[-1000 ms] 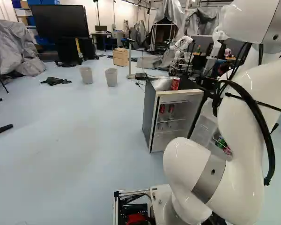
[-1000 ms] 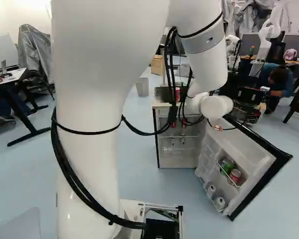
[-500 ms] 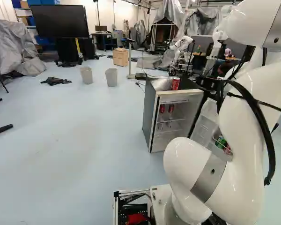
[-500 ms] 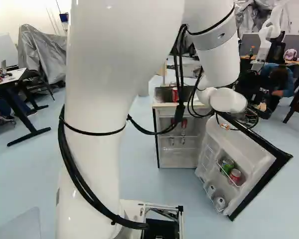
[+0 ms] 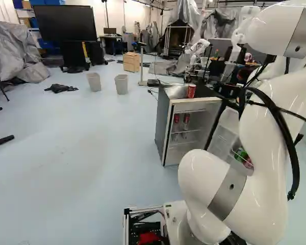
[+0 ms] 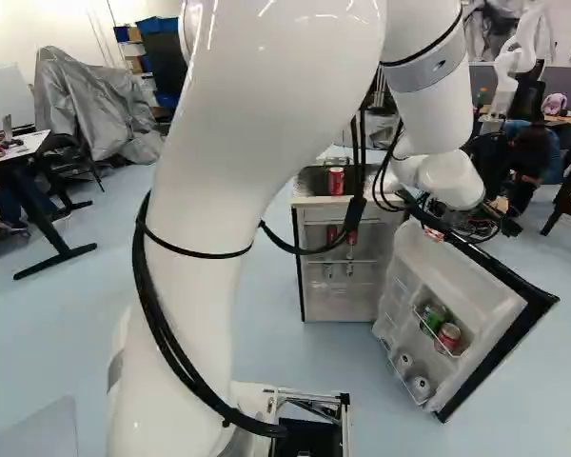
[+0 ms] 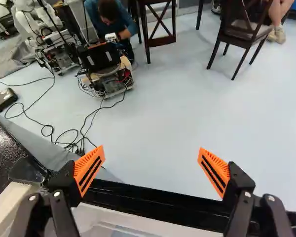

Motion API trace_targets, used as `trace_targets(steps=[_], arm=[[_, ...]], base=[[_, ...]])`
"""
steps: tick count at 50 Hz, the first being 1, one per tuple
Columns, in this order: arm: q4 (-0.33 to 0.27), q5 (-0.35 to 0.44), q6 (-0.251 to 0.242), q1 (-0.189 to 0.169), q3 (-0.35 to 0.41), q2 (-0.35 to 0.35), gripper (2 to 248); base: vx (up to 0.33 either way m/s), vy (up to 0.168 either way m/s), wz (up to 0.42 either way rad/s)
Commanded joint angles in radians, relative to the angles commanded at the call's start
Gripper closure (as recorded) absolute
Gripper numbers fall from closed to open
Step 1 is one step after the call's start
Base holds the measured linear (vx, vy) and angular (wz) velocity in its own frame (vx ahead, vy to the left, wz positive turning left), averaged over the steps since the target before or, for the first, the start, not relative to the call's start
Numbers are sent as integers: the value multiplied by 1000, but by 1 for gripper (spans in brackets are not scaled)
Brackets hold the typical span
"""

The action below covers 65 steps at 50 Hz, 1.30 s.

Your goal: Grab a drink from the fridge

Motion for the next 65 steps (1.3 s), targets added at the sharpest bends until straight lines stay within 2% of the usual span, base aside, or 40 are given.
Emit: trace_targets(steps=[33, 65], arm=[[100, -348, 0, 16, -195, -85, 3], [126, -685, 0, -22, -348, -135, 3]], base=[[0, 0, 0], [0, 0, 0]])
